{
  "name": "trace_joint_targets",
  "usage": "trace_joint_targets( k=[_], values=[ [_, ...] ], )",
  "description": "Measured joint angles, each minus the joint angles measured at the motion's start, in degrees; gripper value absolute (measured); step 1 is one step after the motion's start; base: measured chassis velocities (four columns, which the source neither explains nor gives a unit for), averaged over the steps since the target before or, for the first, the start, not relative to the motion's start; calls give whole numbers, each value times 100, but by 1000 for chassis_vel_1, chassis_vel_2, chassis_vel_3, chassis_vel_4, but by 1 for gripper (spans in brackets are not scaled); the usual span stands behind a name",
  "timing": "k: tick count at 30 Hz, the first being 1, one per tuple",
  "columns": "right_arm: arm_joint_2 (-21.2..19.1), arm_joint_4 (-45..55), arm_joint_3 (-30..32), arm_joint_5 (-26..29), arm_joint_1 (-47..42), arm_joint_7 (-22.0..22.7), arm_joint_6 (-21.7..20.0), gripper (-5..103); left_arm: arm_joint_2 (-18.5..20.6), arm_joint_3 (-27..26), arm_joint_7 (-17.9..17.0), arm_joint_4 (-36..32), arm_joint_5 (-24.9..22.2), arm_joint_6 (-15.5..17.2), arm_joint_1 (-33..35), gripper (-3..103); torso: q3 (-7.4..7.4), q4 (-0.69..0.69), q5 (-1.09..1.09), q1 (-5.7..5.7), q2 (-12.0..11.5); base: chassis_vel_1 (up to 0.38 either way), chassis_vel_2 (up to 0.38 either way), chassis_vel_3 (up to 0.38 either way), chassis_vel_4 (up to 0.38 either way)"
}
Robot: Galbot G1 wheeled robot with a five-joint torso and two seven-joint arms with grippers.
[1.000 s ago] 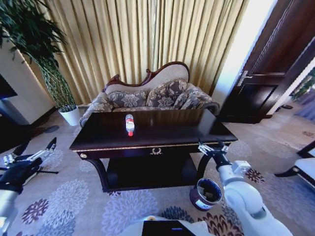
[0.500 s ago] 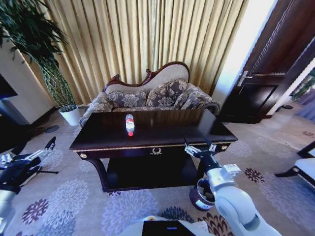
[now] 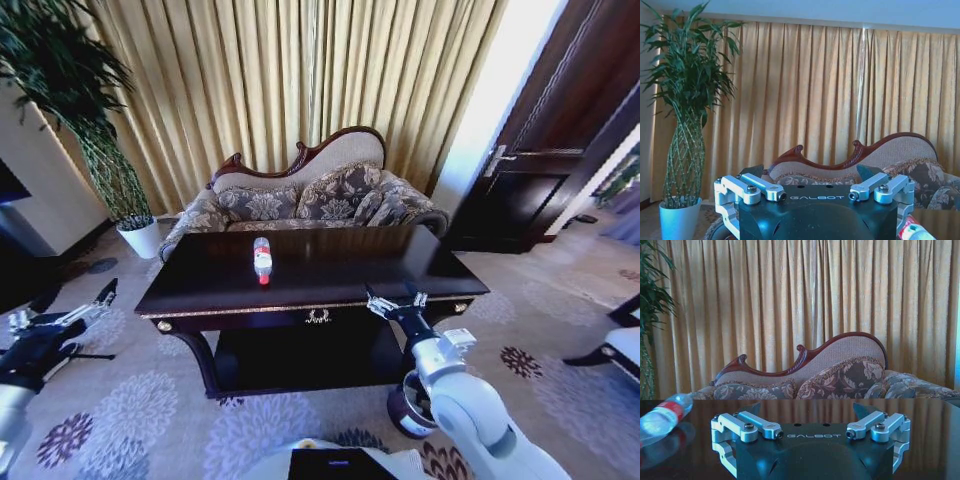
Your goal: Move to the front of the table and place the trash on the table into the trash bin.
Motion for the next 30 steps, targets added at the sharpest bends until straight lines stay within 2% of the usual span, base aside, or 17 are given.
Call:
trace_joint_targets(
  k=[9,17,22,26,27,30],
  values=[
    [-10,-1,-50,14,32,0,14,100,-34,24,2,12,10,3,-18,100,0,0,-1,2,-1,-157,162,150,-158],
    [35,-12,-114,-25,12,9,42,100,-13,35,-18,90,21,0,-3,100,-1,1,0,-1,0,-25,21,21,-24],
    [82,-19,-107,-52,-29,26,71,100,254,140,-310,268,7,-15,-112,100,-2,1,-1,-4,2,0,0,0,0],
    [124,-27,-81,-59,-74,142,107,100,831,315,-782,645,-222,-17,-479,100,-1,0,-1,-1,1,0,0,0,0],
    [124,-27,-81,-59,-74,142,107,100,831,315,-782,645,-222,-17,-479,100,-1,0,-1,-1,1,0,0,0,0],
    [165,-8,-68,-73,-143,163,116,100,1145,458,-1061,840,-325,146,-791,100,-1,-1,-3,-1,1,0,0,0,0]
  ],
)
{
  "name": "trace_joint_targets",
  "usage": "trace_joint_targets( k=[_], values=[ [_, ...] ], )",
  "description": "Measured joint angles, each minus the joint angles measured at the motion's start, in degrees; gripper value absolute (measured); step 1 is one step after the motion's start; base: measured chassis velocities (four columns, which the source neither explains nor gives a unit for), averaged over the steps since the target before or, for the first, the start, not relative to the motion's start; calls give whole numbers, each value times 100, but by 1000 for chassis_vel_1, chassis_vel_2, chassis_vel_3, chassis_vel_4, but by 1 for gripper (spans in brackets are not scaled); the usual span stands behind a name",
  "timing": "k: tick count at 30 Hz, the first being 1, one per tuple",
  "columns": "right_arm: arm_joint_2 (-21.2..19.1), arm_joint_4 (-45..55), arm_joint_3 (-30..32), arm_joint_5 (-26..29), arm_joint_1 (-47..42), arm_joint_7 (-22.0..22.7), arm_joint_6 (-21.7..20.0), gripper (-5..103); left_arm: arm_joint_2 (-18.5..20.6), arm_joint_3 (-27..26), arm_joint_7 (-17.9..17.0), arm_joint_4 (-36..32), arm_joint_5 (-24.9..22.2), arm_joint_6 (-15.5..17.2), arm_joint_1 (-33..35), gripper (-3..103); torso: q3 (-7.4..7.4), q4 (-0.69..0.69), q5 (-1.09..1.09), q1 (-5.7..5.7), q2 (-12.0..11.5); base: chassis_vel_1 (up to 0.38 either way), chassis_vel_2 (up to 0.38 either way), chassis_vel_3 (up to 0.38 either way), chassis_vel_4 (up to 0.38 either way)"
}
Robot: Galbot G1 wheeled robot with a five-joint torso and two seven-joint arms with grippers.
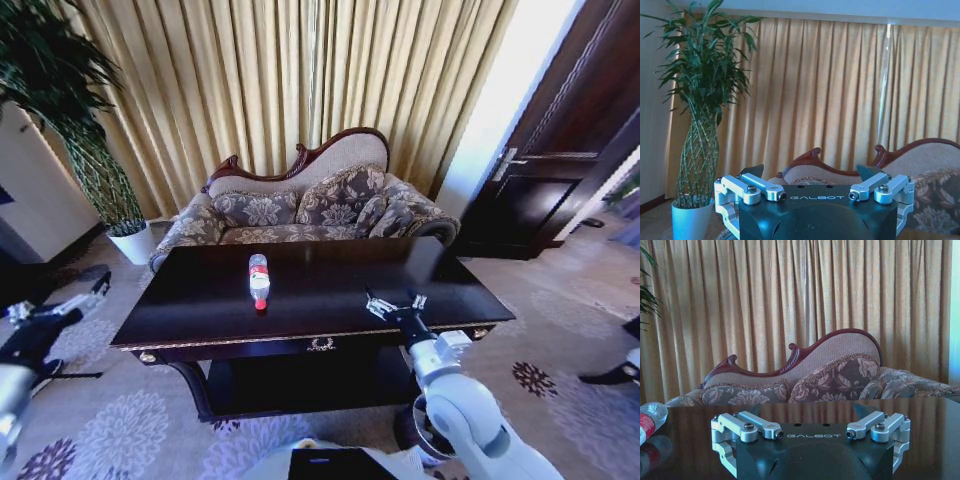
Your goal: Move to the front of the table and place the trash on the table into the trash bin.
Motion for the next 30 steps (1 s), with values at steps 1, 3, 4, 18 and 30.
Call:
trace_joint_targets(
  k=[1,3,4,18,30],
  values=[
    [24,1,2,-27,-21,4,10,100,187,126,-209,81,-100,158,-221,100,0,0,0,0,0,0,0,0,0],
    [38,-5,2,-45,-28,5,28,100,285,231,-351,125,-128,218,-343,100,0,0,2,0,0,0,0,0,0],
    [53,-12,3,-66,-45,7,46,100,385,359,-490,172,-135,249,-446,100,0,1,1,0,0,0,0,0,0],
    [205,214,236,-151,-308,34,108,100,1354,2641,-1975,893,11,397,-2077,100,1,-1,3,1,0,0,0,0,0],
    [184,275,535,-158,-350,33,168,100,1590,4886,-2966,1170,37,501,-3453,100,1,1,3,1,-1,0,0,0,0]
  ],
)
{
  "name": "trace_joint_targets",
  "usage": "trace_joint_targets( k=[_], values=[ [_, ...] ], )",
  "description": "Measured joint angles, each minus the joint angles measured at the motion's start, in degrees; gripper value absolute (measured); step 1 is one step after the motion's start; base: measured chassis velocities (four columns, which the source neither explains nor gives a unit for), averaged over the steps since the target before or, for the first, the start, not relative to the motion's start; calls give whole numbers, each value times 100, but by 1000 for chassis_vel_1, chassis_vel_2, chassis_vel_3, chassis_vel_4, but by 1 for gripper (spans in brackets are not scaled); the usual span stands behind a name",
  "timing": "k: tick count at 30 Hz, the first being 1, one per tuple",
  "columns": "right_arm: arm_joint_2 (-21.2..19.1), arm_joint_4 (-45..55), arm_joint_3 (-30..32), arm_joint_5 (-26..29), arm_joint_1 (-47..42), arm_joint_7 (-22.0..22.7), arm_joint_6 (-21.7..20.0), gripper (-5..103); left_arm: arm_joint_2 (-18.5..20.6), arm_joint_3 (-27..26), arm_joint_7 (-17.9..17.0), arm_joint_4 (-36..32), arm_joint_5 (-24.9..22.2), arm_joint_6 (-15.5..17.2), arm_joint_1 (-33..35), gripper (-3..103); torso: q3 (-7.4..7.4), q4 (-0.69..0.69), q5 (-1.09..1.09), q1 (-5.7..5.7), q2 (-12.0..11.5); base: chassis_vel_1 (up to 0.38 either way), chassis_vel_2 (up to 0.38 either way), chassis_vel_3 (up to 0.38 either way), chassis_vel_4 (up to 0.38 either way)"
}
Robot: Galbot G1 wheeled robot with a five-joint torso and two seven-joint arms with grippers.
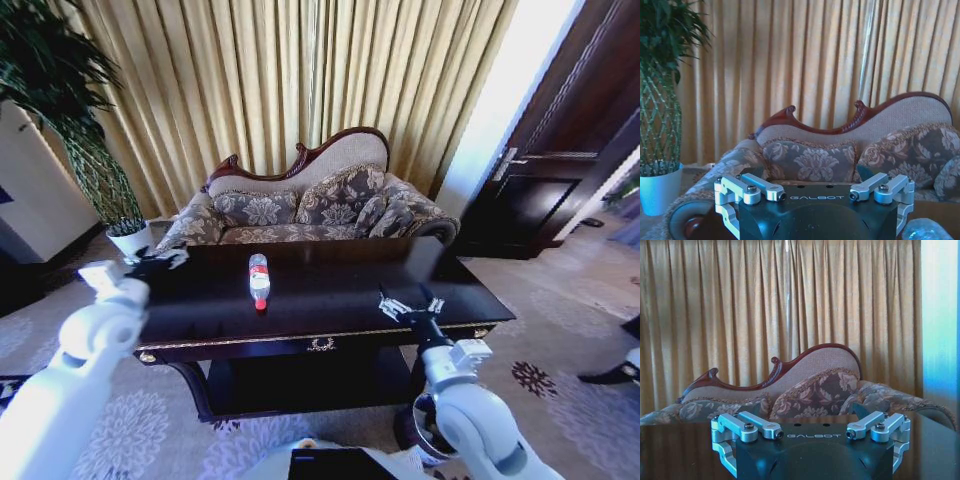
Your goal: Move to the front of the table and place the trash on the table into the trash bin.
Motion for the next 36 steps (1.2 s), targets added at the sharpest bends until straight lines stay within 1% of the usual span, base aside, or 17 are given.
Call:
trace_joint_targets(
  k=[2,3,5,6,8,12,36],
  values=[
    [-1,2,61,10,1,0,6,100,14,655,-317,130,-9,75,-532,100,0,-1,0,0,0,0,0,0,0],
    [0,2,69,11,1,-1,7,100,15,816,-396,155,-21,105,-661,100,0,-3,0,0,0,0,0,0,0],
    [0,2,72,13,0,-1,7,100,15,894,-433,168,-28,119,-723,100,0,-5,0,0,0,0,0,0,0],
    [0,2,77,14,-1,-1,8,100,15,989,-487,187,-35,140,-798,100,0,-2,0,0,0,0,0,0,0],
    [0,2,77,15,-1,-1,9,100,14,1001,-496,189,-37,145,-807,100,0,2,0,0,0,0,0,0,0],
    [0,2,77,18,-1,-2,9,100,11,992,-496,189,-37,145,-801,100,-1,0,-1,0,0,0,0,0,0],
    [0,0,69,24,4,-6,9,100,-5,917,-456,174,-36,145,-752,100,-1,0,-1,-1,0,0,0,0,0]
  ],
)
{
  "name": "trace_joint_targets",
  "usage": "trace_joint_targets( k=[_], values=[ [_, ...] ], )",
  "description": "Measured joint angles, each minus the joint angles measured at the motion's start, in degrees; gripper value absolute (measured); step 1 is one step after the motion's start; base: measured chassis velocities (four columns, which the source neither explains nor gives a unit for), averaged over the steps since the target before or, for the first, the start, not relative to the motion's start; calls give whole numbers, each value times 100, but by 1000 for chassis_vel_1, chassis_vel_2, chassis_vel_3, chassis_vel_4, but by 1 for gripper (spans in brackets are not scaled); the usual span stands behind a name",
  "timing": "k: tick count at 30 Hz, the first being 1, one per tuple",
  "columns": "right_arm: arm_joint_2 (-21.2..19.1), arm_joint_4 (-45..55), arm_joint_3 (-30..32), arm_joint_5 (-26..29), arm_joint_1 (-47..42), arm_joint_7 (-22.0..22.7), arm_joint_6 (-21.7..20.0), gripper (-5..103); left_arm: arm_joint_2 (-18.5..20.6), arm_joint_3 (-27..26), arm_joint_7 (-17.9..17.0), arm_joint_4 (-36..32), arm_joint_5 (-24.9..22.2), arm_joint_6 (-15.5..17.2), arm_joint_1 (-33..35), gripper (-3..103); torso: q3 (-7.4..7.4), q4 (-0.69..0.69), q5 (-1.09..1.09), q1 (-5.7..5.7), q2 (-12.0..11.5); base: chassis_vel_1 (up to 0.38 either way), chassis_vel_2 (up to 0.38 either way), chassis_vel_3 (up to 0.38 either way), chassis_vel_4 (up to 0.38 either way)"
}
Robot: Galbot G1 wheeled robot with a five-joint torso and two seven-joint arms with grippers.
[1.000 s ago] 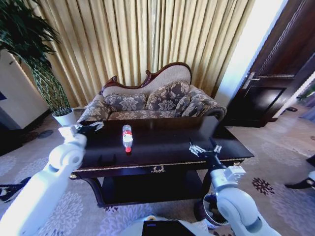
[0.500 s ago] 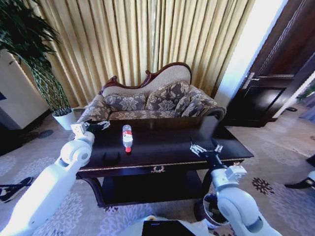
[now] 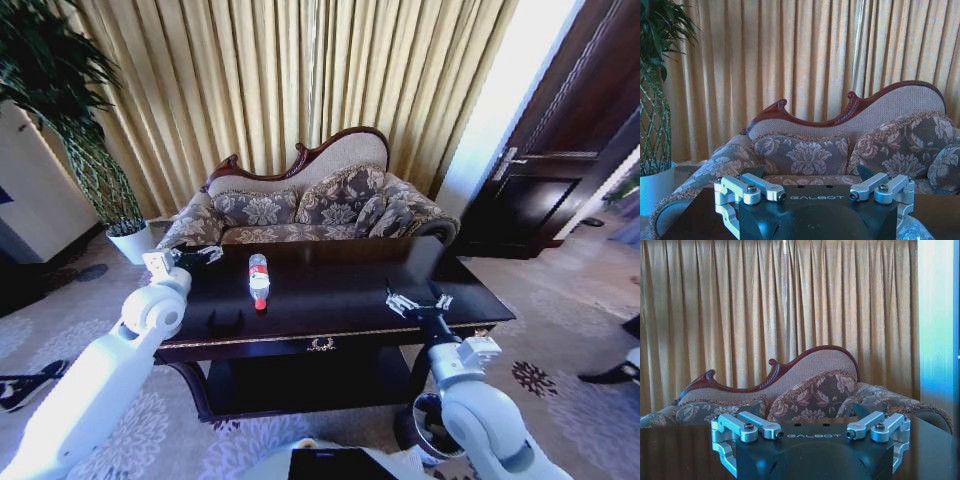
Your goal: Move to the front of the table and place the trash on the table into the trash bin.
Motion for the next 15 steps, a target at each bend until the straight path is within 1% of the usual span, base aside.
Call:
trace_joint_targets(
  k=[15],
  values=[
    [0,0,-1,0,0,0,-2,100,-1,-7,6,-1,0,-4,4,100,0,0,0,0,0,0,0,0,0]
  ],
)
